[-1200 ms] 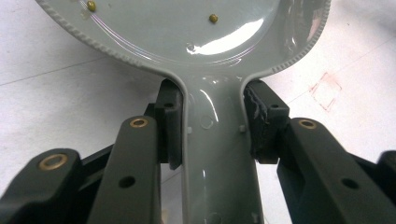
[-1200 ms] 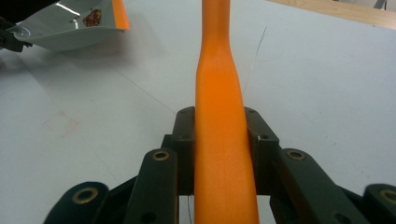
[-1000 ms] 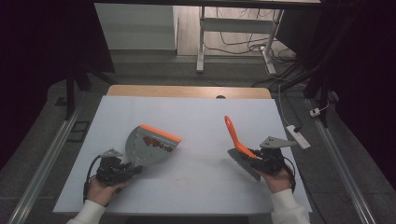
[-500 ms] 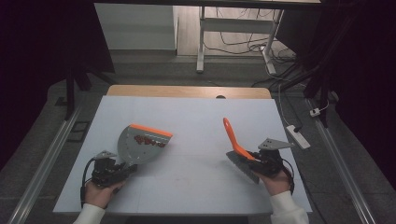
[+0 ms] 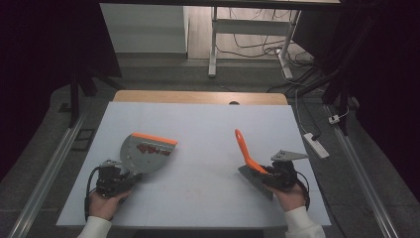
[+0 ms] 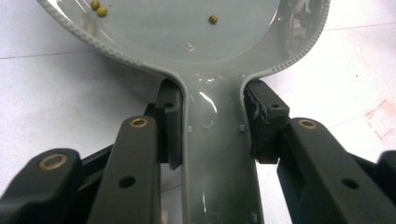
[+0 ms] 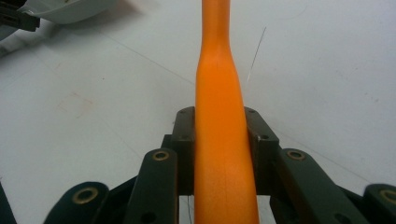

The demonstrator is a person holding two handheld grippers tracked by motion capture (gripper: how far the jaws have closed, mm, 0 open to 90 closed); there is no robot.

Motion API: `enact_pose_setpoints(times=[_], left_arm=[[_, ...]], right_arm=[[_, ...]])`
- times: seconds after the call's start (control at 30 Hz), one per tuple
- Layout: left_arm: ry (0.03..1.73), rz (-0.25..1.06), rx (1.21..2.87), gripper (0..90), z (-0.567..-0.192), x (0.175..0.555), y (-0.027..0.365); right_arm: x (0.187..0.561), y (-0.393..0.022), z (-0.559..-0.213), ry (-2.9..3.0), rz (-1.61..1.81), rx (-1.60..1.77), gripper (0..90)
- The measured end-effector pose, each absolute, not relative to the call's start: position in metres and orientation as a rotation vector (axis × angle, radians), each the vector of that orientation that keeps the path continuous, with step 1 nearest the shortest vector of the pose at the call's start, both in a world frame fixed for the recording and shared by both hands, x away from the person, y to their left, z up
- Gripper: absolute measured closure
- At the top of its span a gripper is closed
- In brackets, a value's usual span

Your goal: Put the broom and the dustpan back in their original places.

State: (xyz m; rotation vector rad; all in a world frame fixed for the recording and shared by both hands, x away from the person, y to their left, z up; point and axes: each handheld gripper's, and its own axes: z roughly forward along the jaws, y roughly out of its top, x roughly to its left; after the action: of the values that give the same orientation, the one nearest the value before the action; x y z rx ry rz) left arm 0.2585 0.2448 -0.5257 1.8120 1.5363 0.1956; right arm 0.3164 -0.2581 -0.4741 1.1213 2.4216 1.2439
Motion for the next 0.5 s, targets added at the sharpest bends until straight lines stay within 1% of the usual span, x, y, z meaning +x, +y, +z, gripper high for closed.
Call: enact_pose_setpoints(times=[0.5], left_arm=[[1.559, 0.198, 1.825, 61.7, -0.529, 0.263, 0.245]], right_arm=[[0.331, -0.263, -0.489, 2.449, 1.215, 1.25, 70.0]])
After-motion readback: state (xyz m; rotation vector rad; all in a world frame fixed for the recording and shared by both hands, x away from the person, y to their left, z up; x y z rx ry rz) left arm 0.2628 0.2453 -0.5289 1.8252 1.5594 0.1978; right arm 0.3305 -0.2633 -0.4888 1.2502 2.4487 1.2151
